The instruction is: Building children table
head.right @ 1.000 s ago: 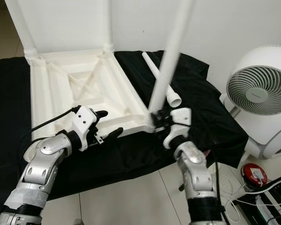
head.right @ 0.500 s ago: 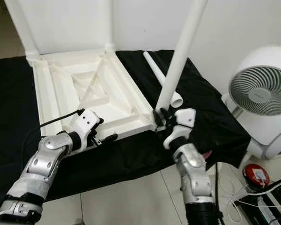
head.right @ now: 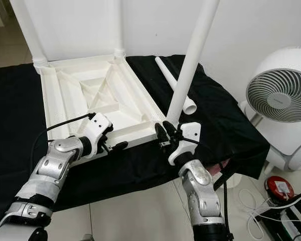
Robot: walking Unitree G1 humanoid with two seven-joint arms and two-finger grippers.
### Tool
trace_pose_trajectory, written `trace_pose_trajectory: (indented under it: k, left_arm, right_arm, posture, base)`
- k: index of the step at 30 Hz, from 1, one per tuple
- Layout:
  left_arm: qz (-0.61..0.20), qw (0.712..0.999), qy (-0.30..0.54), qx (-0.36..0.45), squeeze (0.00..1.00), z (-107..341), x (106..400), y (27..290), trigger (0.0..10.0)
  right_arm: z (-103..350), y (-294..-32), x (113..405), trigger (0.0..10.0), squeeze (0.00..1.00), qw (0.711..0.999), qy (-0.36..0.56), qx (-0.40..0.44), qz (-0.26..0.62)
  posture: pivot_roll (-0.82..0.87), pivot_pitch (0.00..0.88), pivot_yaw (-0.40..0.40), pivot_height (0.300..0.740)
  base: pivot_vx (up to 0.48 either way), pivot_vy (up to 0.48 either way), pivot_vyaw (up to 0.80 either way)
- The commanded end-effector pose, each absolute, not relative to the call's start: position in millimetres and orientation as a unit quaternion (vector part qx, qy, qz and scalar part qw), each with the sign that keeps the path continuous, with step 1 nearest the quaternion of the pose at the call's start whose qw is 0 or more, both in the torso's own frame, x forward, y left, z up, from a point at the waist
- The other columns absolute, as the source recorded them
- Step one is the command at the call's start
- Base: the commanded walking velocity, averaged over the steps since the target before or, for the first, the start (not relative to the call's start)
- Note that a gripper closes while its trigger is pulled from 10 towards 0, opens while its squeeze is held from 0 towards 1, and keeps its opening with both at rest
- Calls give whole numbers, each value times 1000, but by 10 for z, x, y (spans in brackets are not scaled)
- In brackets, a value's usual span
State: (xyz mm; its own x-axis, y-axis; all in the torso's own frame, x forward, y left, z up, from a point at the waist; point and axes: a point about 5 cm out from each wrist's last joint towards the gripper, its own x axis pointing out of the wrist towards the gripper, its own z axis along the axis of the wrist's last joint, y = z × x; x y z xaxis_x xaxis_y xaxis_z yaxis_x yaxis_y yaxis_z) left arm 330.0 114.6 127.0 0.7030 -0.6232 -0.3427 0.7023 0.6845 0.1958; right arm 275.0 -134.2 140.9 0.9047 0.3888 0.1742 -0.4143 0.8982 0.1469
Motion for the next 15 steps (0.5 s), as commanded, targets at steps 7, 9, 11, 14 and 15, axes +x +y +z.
trace_pose_trajectory:
  k: [7, 9, 11, 14, 15]
  left_arm:
    - [-246, 962, 41, 107, 0, 1655, 3434, 1300, 10000]
    - [-252, 961, 34, 105, 0, 1692, 3458, 1318, 10000]
    - [-247, 962, 38, 109, 0, 1684, 3483, 1330, 10000]
    - [-238, 964, 43, 113, 0, 1674, 3520, 1336, 10000]
    - [-235, 964, 49, 115, 0, 1661, 3538, 1326, 10000]
  right_arm:
    - [1308, -1405, 2635, 10000, 0, 976, -84, 71, 186]
    - [1232, -1411, 2598, 10000, 0, 980, -75, 53, 177]
    - [1188, -1408, 2572, 10000, 0, 981, -68, 50, 175]
    - [1140, -1399, 2530, 10000, 0, 981, -60, 48, 176]
    - [1128, -1390, 2505, 10000, 0, 981, -58, 50, 178]
  posture:
    - [-35, 0, -27, 740]
    - [-34, 0, -27, 740]
    - [-34, 0, -25, 740]
    - [-37, 0, -22, 740]
    - [-42, 0, -20, 740]
  base:
    - [0, 0, 0]
    - [0, 0, 0]
    - [0, 0, 0]
    - [0, 0, 0]
    - [0, 0, 0]
